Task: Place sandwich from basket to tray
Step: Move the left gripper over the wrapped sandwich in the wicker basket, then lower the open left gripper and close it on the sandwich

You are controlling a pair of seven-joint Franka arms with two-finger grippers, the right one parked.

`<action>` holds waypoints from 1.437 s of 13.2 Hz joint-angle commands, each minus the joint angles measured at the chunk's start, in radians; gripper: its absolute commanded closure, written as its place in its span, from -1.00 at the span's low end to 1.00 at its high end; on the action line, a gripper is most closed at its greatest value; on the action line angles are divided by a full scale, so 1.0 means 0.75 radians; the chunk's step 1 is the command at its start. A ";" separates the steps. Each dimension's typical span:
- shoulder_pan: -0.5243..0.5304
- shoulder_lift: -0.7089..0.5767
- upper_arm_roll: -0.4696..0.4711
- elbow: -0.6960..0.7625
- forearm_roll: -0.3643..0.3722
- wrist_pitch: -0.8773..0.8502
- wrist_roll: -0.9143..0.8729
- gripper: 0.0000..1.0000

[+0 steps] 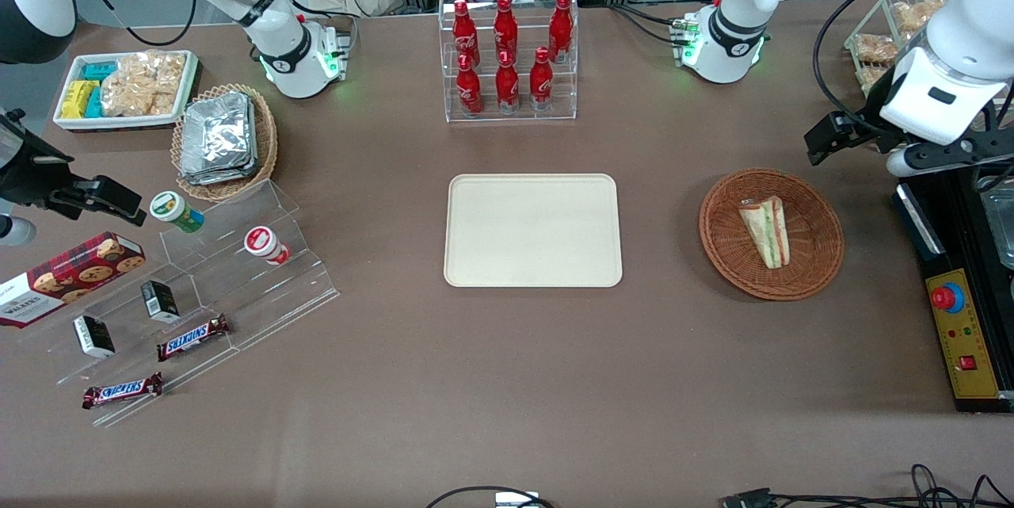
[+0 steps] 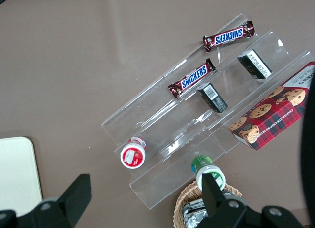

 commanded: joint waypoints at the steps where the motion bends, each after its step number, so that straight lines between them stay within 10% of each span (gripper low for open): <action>1: -0.009 -0.022 0.004 0.004 -0.007 -0.038 -0.036 -1.00; 6: -0.009 -0.037 0.004 -0.082 -0.015 -0.036 -0.041 -1.00; 14: 0.007 -0.272 0.027 -1.002 0.007 0.885 -0.037 -1.00; 19: 0.009 -0.068 0.082 -1.130 0.060 1.187 -0.030 -1.00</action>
